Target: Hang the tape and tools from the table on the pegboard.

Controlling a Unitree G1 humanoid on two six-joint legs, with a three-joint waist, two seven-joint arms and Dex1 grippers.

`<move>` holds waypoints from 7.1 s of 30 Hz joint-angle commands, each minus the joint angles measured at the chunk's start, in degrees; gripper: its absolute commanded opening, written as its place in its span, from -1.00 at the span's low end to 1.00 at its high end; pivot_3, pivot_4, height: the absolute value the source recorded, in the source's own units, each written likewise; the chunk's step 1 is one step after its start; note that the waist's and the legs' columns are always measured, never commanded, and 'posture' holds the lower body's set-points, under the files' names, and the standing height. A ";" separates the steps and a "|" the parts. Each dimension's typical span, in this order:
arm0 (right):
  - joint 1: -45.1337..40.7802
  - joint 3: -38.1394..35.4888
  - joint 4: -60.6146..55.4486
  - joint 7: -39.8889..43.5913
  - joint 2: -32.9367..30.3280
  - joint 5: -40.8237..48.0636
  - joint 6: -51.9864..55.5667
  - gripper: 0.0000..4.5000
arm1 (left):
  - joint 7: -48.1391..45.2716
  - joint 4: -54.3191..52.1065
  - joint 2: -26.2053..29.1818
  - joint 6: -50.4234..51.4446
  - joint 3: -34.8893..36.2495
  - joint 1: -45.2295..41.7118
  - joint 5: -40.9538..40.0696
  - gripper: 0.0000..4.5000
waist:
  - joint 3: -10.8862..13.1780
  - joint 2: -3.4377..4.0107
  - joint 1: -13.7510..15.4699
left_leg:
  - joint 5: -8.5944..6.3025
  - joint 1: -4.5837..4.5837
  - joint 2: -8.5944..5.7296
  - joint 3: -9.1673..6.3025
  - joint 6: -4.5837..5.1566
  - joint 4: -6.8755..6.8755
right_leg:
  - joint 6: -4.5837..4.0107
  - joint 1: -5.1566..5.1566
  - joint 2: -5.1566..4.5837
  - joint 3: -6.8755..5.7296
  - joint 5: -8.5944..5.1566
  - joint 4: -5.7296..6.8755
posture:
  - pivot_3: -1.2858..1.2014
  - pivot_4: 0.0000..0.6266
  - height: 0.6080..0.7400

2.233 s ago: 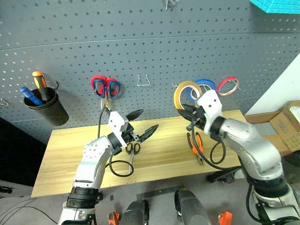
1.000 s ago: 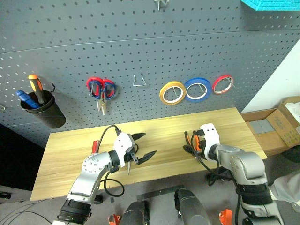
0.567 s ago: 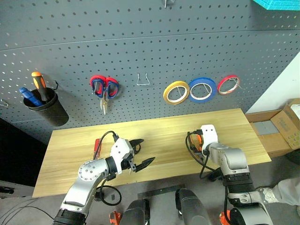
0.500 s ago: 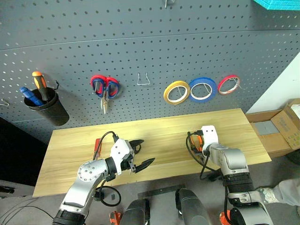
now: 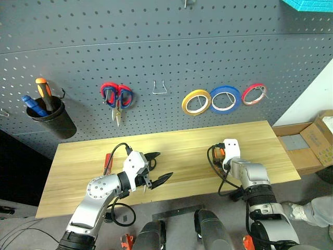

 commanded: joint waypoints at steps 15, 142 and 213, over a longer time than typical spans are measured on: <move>-3.08 7.31 -51.94 40.44 -13.55 28.41 -5.00 0.10 | 16.68 -0.67 -11.67 -20.41 9.79 -6.77 2.91 1.00 | 0.09 0.01 1.50 | -0.01 -0.30 0.06 -0.03 -0.03 0.05 | 0.30 -0.15 0.02 -0.09 0.11 -0.26 | -0.07 -0.42 1.00; 15.11 25.57 -41.89 40.14 -23.23 6.61 -16.68 1.00 | 52.56 15.70 -24.80 38.95 -0.58 -6.05 19.79 -0.18 | -0.36 -0.68 3.11 | 0.03 -0.04 0.05 -0.08 -0.16 0.01 | 0.23 0.13 -0.04 -0.16 0.09 -0.29 | -0.12 -0.21 1.00; -3.50 19.72 -43.48 50.15 -16.00 20.77 -21.01 1.00 | 52.45 -11.41 -22.09 -6.13 5.37 -2.42 28.02 -0.91 | -1.30 -0.56 4.93 | -0.02 -0.40 0.01 -0.10 -0.12 0.09 | -0.03 -0.10 0.10 -0.17 0.68 -0.71 | -0.04 -0.52 1.00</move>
